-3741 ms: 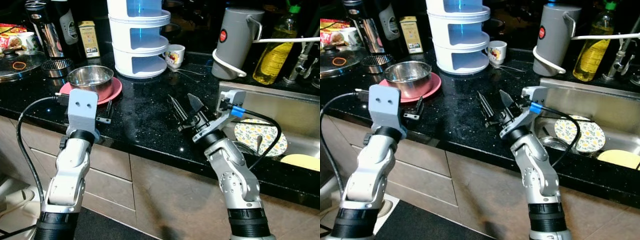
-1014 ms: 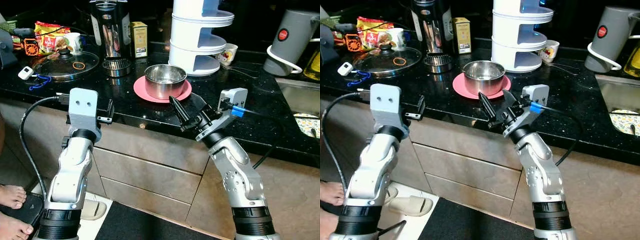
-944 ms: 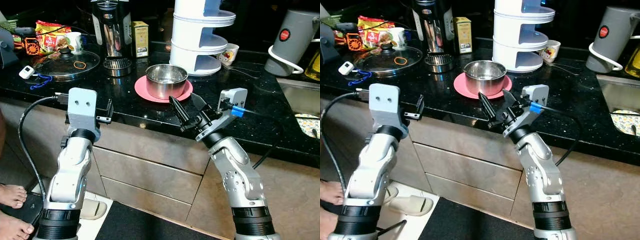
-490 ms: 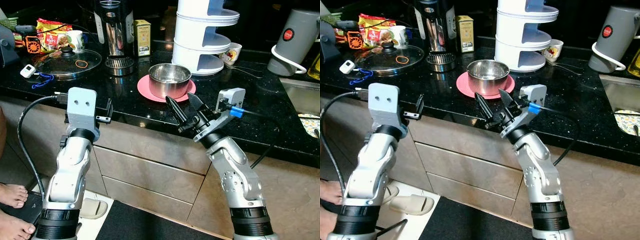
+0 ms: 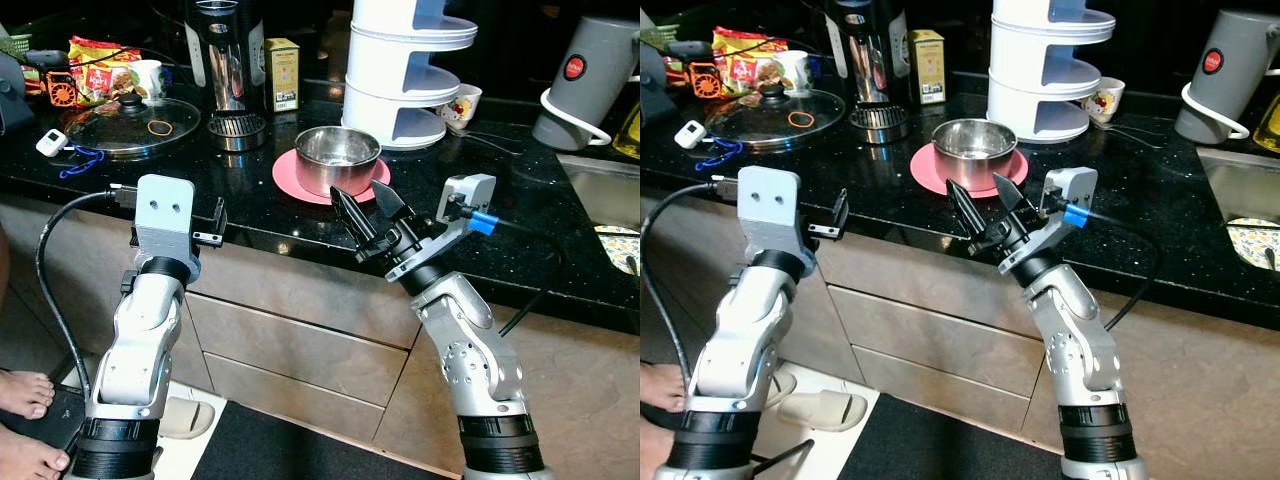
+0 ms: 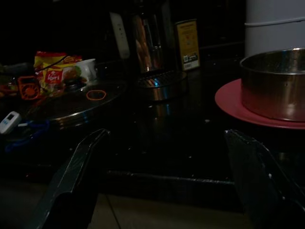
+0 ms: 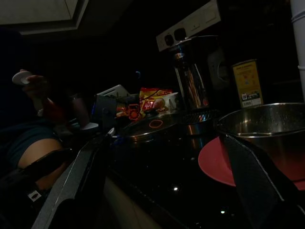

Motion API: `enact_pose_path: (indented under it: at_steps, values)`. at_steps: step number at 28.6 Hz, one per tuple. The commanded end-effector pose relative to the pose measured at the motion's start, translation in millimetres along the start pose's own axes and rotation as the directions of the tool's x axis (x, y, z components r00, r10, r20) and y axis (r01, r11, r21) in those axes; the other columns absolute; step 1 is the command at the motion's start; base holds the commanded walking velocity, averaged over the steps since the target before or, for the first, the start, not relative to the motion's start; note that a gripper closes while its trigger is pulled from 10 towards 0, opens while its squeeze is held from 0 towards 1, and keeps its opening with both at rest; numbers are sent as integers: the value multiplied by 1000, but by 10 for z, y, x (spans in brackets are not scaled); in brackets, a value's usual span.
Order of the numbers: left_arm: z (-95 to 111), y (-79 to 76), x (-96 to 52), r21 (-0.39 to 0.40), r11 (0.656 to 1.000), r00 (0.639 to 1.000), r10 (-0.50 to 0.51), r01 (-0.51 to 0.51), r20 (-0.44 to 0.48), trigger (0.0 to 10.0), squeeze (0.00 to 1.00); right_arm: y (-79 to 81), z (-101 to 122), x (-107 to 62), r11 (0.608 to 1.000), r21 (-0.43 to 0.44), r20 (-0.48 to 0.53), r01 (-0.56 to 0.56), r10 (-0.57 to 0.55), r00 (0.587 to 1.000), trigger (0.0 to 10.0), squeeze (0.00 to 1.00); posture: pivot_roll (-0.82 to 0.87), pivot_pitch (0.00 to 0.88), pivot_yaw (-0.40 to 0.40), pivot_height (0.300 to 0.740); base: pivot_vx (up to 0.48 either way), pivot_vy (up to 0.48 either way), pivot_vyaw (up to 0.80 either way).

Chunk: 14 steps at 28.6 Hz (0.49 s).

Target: Kitchen organization

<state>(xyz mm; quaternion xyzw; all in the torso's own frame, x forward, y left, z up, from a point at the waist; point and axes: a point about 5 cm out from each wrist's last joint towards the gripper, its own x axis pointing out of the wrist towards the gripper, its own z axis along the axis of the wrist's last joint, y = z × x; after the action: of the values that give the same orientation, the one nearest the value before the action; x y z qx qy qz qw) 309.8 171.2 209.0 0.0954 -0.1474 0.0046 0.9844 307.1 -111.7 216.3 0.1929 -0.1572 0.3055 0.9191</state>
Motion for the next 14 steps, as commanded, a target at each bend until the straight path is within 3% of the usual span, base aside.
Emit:
enact_pose_path:
  at_steps: [1,14]
  values:
    - [24,-15,2,9,1000,1000,-13,13,15,10000,0,20,25,2,1000,-6,2,-12,12,1000,10000,0,45,0,-24,740,285,0,0]
    - [29,-17,0,8,1000,1000,-20,20,18,10000,0,-40,-11,-58,1000,2,-12,6,-6,1000,10000,0,45,0,-26,740,290,0,0]
